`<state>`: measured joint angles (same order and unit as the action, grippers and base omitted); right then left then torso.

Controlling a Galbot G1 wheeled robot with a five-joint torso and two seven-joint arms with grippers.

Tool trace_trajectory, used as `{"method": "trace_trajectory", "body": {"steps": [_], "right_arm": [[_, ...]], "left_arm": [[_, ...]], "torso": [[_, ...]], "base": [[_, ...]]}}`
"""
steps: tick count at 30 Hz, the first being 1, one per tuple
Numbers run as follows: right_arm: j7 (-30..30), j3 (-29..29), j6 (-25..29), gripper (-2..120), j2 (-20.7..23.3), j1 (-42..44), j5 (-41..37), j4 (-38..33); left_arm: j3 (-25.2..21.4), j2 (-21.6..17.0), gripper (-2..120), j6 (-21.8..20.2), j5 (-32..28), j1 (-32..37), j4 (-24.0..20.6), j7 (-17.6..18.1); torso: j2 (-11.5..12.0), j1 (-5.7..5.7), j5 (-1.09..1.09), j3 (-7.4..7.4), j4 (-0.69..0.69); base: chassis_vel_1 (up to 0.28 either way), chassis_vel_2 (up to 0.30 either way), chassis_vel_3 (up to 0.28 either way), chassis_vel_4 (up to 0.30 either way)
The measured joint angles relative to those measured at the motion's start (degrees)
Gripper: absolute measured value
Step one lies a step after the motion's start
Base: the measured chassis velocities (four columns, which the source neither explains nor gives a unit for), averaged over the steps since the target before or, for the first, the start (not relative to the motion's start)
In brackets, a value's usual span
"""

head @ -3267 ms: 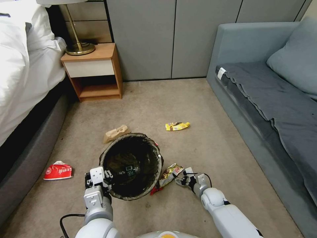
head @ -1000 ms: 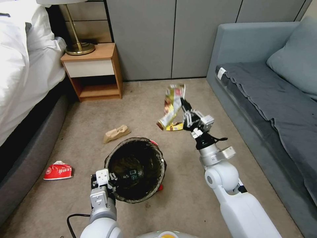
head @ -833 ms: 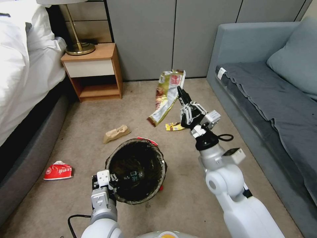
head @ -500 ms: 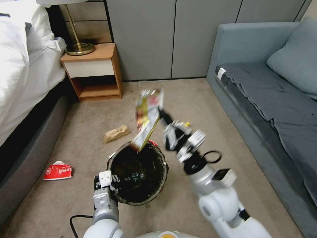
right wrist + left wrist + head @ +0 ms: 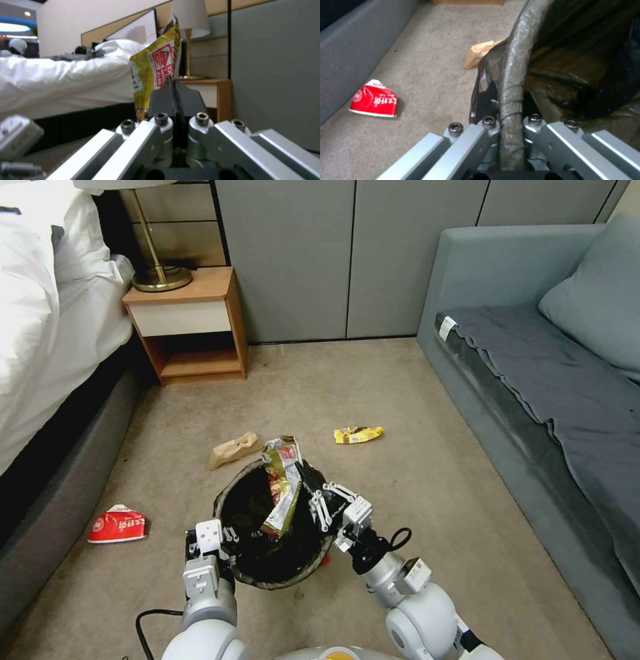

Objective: Pick up the trash bin, then pick up the garbage from the floor and place it into the trash bin.

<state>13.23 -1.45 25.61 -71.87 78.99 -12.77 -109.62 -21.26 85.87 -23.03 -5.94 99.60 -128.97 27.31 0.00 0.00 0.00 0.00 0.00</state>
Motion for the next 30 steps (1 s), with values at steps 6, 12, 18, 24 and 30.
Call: {"method": "trace_trajectory", "body": {"steps": [6,12,18,24,30], "right_arm": [[0.48,-0.37,0.48,0,0.97,1.16,0.67,1.64],[1.07,-0.27,0.30,9,1.62,2.25,2.69,2.97],[0.97,0.34,0.29,30,1.76,3.05,4.40,3.77],[0.60,0.85,0.07,53,2.20,3.64,5.54,3.52],[0.45,0.74,-0.11,73,2.26,3.74,5.73,2.62]], "left_arm": [[-0.22,-0.05,0,-0.18,-0.36,-0.35,-0.36,0.00],[-0.19,0.01,0,-0.43,-0.57,-0.69,-0.65,0.00],[-0.18,-0.02,0,-0.51,-0.70,-0.77,-0.65,0.00],[-0.01,-0.05,0,-0.62,-0.71,-0.85,-0.62,0.00],[0.10,-0.07,0,-0.62,-0.67,-0.64,-0.67,0.00]], "torso": [[0.00,0.00,0.00,0.00,0.00],[0.00,0.00,0.00,0.00,-0.01],[0.00,0.00,0.00,0.00,0.00],[0.00,0.00,0.00,0.00,0.00],[0.00,0.00,0.00,0.00,0.00]], "base": [[0.000,0.000,0.000,0.000],[0.000,0.000,0.000,0.000],[0.000,0.000,0.000,0.000],[0.000,0.000,0.000,0.000],[0.000,0.000,0.000,0.000]]}}
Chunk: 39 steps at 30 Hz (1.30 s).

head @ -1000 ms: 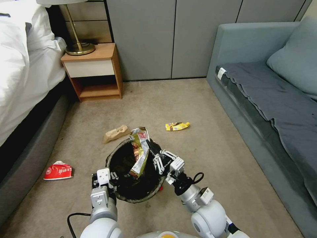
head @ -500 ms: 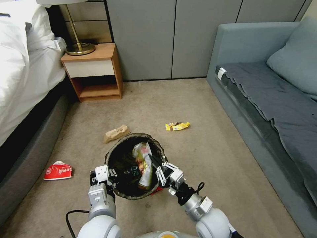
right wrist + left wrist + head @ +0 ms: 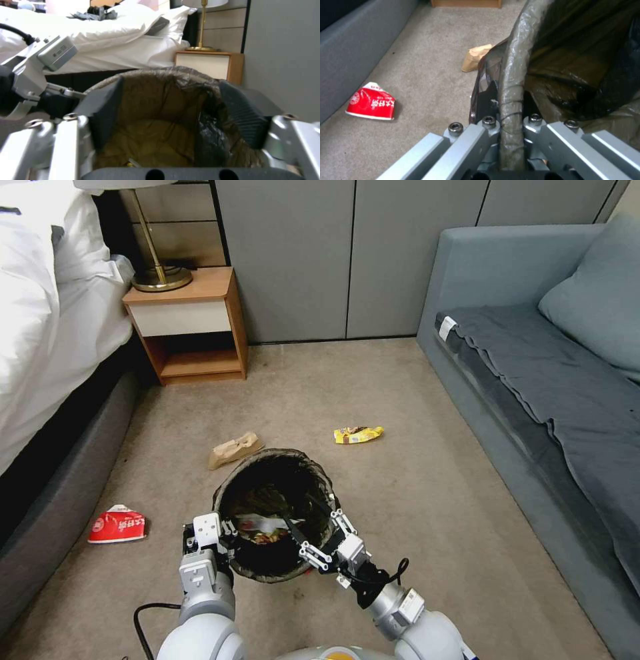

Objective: Pick up the trash bin, then pick up the garbage from the floor and place it into the trash bin.

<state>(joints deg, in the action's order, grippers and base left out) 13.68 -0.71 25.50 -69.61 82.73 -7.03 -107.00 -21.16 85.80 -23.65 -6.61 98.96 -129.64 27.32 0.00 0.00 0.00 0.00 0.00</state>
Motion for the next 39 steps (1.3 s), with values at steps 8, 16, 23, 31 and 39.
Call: {"method": "trace_trajectory", "body": {"steps": [8,16,23,31,39], "right_arm": [[-0.75,-0.22,-0.46,99,-0.77,-1.02,0.13,-0.32],[-2.68,-3.80,-1.04,100,-2.04,-1.95,-0.04,-9.61],[-8.53,-10.35,-0.66,100,-4.46,2.63,0.79,-19.82],[-14.50,-18.11,3.67,100,-5.66,9.63,1.80,-16.41],[-14.31,-20.85,6.59,100,-5.19,12.43,1.11,-9.50]], "left_arm": [[0.56,0.23,0,0.22,0.66,0.88,-0.04,0.00],[0.09,0.09,0,0.33,0.68,0.21,1.16,-0.02],[-1.08,-0.18,0,0.48,0.39,-0.61,2.38,-0.04],[-2.14,-0.79,0,0.48,-0.68,-1.50,2.73,-0.05],[-2.34,-0.83,0,0.44,-2.04,-1.69,2.43,0.27]], "torso": [[0.00,0.00,0.00,0.00,0.00],[0.00,0.00,0.01,0.00,0.00],[0.00,0.00,0.00,0.00,0.00],[0.00,0.00,-0.01,0.00,-0.01],[0.00,0.00,-0.01,0.00,0.00]], "base": [[0.000,0.000,0.000,0.000],[0.000,0.000,0.000,0.000],[0.000,0.000,0.000,0.000],[0.000,0.000,0.000,0.000],[0.000,0.000,0.000,0.000]]}}
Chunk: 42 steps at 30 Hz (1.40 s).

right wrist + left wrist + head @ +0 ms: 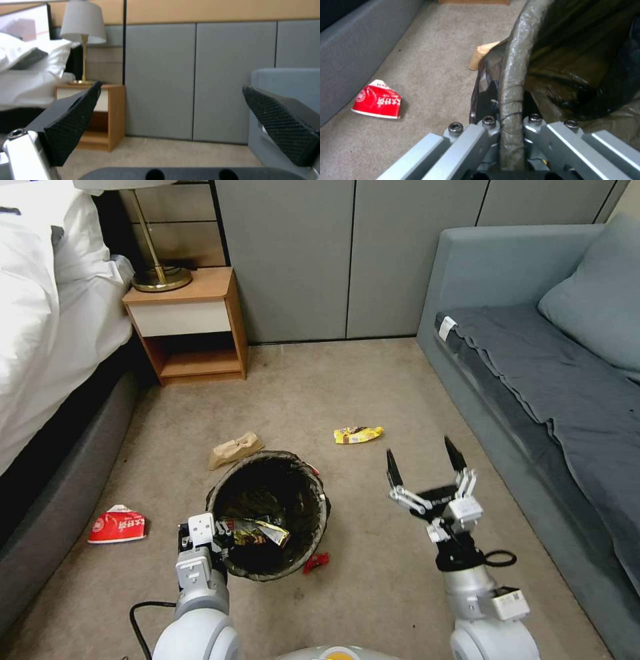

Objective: Pick up the trash bin, then pick up the garbage from the floor and place it into the trash bin.

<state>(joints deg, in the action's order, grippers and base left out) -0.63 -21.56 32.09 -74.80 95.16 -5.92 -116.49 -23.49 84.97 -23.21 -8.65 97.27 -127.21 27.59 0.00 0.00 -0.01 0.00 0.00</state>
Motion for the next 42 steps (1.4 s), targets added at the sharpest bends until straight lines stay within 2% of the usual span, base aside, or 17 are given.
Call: {"method": "trace_trajectory", "body": {"steps": [17,36,42], "right_arm": [[0.88,-0.69,-1.00,100,-0.26,-1.38,-0.84,0.30],[1.98,-0.32,-2.45,100,0.39,-3.39,-0.73,-0.13],[3.93,-0.29,-2.80,100,1.05,-4.77,-0.91,2.42]], "left_arm": [[0.13,0.10,0,0.21,0.03,0.22,-0.92,0.28],[0.17,0.31,0,0.99,0.70,0.72,-1.37,0.34],[0.37,0.42,0,1.26,0.94,0.73,-1.33,0.41]], "torso": [[0.00,0.00,0.01,0.00,0.00],[0.00,0.00,0.01,0.00,0.02],[0.00,0.00,0.01,0.00,-0.02]], "base": [[0.003,0.004,0.003,0.002],[0.093,0.080,0.082,0.080],[0.010,0.017,0.014,0.009]]}}
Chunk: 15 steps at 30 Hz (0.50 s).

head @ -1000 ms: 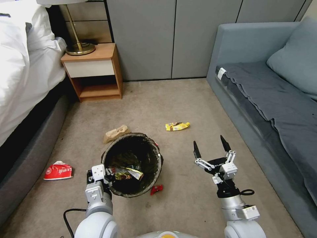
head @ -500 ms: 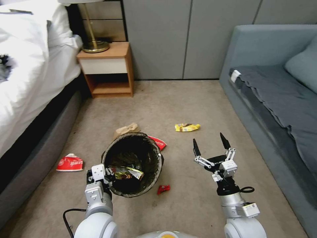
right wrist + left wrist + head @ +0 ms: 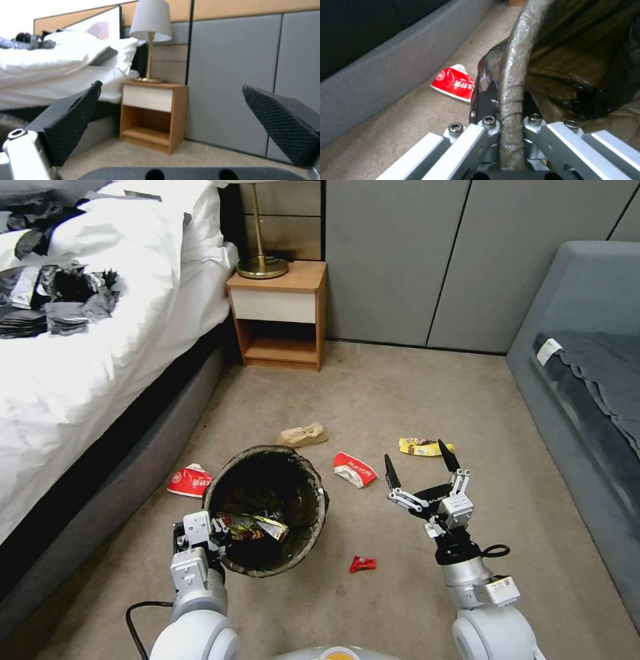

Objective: Pick up the trash bin, then pick up the garbage from the floor and place it into the trash bin.

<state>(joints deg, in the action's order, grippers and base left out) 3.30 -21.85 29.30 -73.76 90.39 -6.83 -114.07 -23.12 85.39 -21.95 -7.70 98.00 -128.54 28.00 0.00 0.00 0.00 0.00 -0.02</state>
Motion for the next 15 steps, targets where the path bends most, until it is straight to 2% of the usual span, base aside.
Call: {"method": "trace_trajectory", "body": {"steps": [2,8,9,15], "right_arm": [[1.16,-0.19,0.00,100,0.28,-0.31,-0.16,0.92],[12.84,-2.22,0.05,100,4.11,-3.71,-1.57,7.55],[12.84,-2.22,0.05,100,4.11,-3.71,-1.57,7.55],[22.60,0.77,-1.07,100,10.00,-9.37,-1.01,17.24]], "left_arm": [[0.05,-0.01,0,0.00,0.00,-0.01,0.02,-0.03],[0.05,-0.21,0,0.00,0.00,-0.03,0.02,-0.04],[0.05,-0.21,0,0.00,0.00,-0.03,0.02,-0.04],[0.11,-0.07,0,0.01,0.07,-0.02,-0.05,-0.06]], "torso": [[0.00,0.00,0.00,0.00,0.00],[0.00,0.00,0.00,0.00,0.01],[0.00,0.00,0.00,0.00,0.01],[0.00,0.00,-0.01,0.00,0.02]], "base": [[0.000,0.000,0.000,0.000],[0.000,0.000,0.000,0.000],[0.000,0.000,0.000,0.000],[0.000,0.000,0.000,0.000]]}}
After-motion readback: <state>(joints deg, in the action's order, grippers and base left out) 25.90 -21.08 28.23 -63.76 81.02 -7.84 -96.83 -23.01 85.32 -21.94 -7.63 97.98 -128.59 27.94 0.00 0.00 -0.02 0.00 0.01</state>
